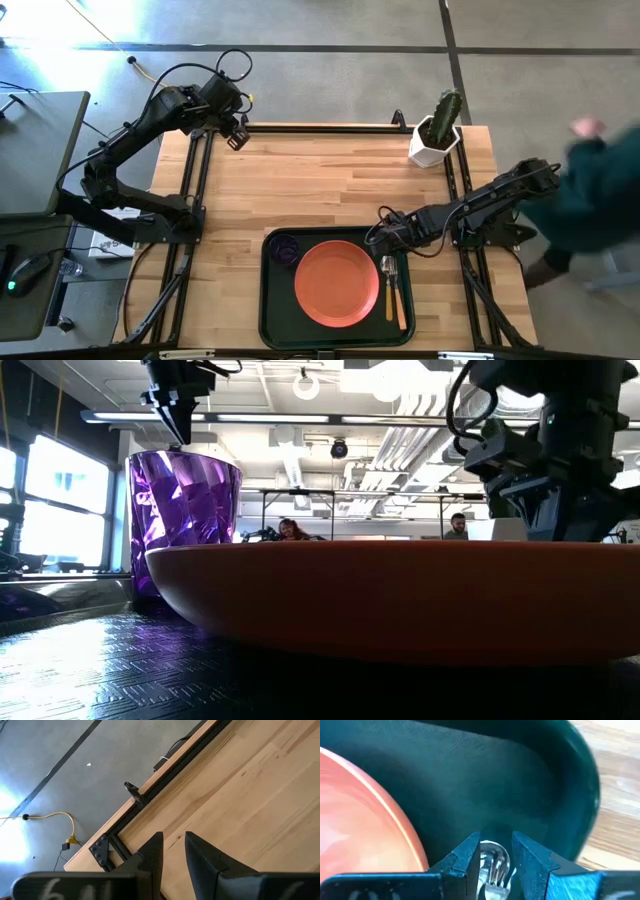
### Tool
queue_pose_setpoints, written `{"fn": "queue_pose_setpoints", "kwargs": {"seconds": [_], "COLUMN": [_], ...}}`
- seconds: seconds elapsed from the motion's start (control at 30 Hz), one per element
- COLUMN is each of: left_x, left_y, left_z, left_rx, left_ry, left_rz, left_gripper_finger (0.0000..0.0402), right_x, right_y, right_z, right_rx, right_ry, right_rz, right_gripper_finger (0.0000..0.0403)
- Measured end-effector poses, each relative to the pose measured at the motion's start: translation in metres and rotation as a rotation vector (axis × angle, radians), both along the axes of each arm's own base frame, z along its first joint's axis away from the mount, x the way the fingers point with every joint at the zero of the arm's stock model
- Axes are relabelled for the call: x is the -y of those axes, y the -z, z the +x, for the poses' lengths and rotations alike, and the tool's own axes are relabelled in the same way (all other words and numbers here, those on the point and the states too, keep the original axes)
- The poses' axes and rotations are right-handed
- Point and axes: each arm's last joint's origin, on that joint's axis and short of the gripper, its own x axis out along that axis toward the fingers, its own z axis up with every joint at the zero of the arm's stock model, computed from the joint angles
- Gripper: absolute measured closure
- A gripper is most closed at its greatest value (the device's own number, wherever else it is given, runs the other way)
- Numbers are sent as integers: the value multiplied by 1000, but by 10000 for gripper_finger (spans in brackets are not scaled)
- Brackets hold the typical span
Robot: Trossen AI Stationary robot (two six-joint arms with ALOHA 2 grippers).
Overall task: Pick and place plate/cup/fork/spoon on tray
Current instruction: Adjust the yellow spoon on the black tray
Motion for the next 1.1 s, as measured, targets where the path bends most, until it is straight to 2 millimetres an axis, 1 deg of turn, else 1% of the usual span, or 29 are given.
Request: {"fn": "queue_pose_setpoints", "kwargs": {"seconds": [0.2,0.5,1.1], "left_x": [0,0,0], "left_y": [0,0,0], "left_z": [0,0,0], "left_rx": [1,15,14], "left_ry": [-2,-23,-23], "left_rz": [0,-3,-3], "left_gripper_finger": [330,330,330], "right_x": [1,-1,-2], "right_y": [10,9,8], "right_z": [-3,-3,0], "right_rx": [11,-2,27], "right_ry": [26,1,-3], "right_rz": [18,76,93], "right_gripper_finger": [300,300,300]}}
